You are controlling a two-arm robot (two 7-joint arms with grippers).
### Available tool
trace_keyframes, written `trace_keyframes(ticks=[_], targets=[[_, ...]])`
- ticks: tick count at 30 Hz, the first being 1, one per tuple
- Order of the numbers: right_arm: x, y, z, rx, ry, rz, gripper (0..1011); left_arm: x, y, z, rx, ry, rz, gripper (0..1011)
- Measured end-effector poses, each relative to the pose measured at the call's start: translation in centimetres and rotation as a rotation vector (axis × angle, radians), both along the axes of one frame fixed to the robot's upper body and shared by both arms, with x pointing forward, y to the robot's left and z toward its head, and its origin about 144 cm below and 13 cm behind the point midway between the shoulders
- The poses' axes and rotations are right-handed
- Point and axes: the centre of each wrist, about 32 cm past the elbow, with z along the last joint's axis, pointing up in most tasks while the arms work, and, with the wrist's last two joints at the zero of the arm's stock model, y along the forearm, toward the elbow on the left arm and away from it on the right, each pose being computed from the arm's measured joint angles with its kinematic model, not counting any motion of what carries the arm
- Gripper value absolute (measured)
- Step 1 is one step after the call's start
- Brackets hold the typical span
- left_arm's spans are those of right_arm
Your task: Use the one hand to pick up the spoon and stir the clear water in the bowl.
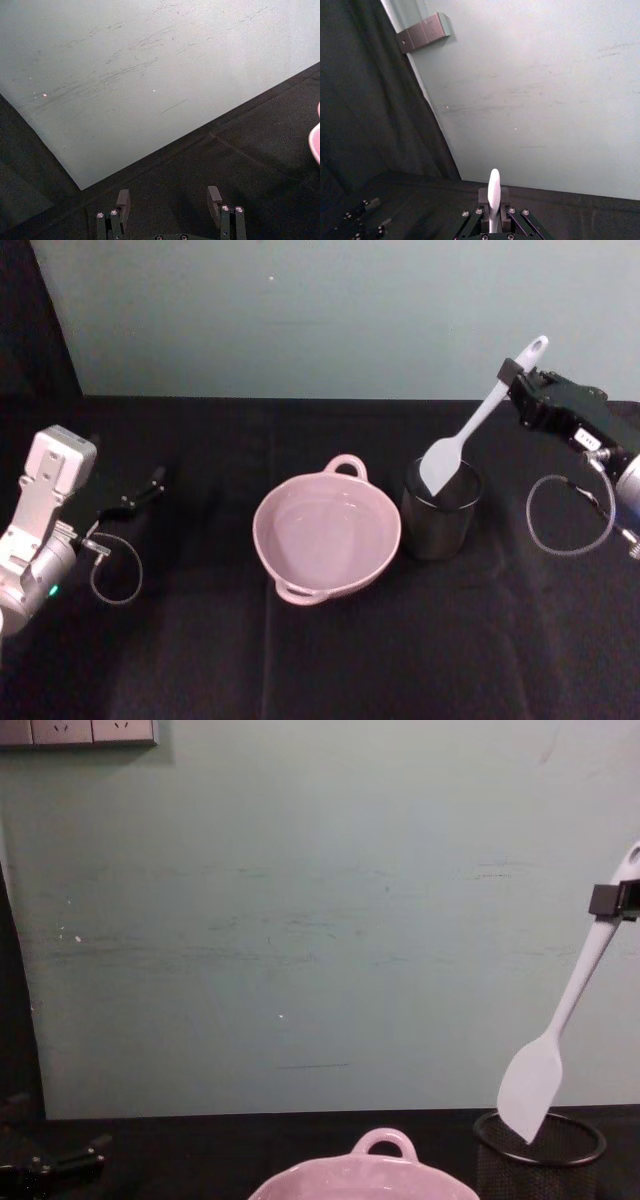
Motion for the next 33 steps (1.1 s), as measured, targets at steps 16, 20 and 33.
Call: trace_keyframes(ticks=[16, 20, 33], targets=[[3.6, -1.3, -2.3, 0.006, 0.107, 0.013, 125, 0.0, 0.0, 0.0, 0.0, 0.0, 0.0, 1011], [4.3, -1.5, -3.0, 0.005, 0.137, 0.028, 125, 0.0, 0.0, 0.0, 0.0, 0.0, 0.0, 1011], [6.3, -2.0, -4.6, -0.015, 0.206, 0.065, 125, 0.0, 0.0, 0.0, 0.0, 0.0, 0.0, 1011]])
